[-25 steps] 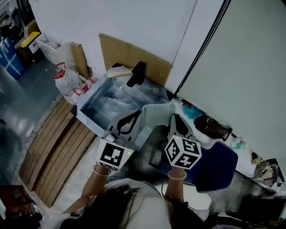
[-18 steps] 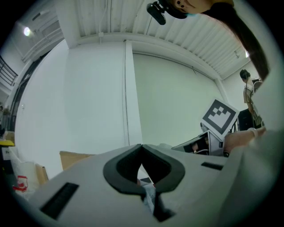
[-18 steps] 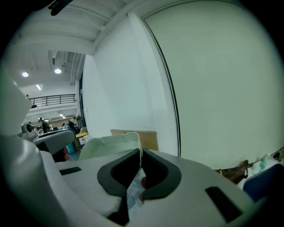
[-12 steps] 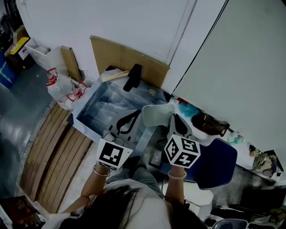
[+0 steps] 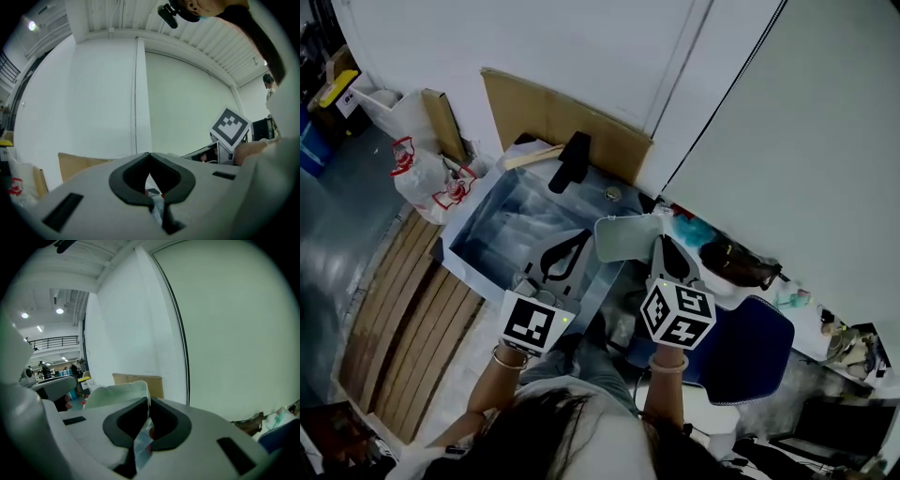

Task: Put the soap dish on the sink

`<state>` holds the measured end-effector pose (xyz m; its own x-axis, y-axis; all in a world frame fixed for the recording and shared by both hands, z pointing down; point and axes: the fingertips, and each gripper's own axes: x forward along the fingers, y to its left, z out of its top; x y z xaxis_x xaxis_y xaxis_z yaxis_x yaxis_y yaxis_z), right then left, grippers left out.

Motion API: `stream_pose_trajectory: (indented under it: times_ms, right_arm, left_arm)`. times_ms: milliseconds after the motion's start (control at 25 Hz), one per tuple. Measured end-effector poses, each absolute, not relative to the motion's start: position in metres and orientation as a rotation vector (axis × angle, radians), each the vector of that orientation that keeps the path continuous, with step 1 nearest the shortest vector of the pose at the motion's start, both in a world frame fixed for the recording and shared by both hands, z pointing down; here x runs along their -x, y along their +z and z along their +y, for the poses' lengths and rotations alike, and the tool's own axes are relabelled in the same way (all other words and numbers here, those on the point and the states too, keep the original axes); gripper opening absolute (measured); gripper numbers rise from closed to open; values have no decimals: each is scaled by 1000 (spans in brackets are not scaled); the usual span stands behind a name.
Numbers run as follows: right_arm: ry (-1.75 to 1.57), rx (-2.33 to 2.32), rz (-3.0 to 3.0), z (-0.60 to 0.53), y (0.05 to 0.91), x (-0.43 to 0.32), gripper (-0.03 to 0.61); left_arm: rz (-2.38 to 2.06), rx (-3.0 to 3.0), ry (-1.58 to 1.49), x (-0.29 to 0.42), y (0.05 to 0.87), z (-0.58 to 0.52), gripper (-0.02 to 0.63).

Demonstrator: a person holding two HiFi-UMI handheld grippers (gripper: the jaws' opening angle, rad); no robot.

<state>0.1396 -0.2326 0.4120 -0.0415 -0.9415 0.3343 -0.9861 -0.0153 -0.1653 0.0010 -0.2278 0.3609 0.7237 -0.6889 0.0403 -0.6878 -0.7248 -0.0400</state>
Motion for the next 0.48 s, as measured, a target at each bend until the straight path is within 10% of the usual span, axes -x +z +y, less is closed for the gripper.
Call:
stream_pose_trajectory:
  times_ms: [480]
  right_arm:
    - [598,-1941,-2136,-276,449,-165,34]
  left_arm:
    - [1212,2867,-143,-41,376,-260,8]
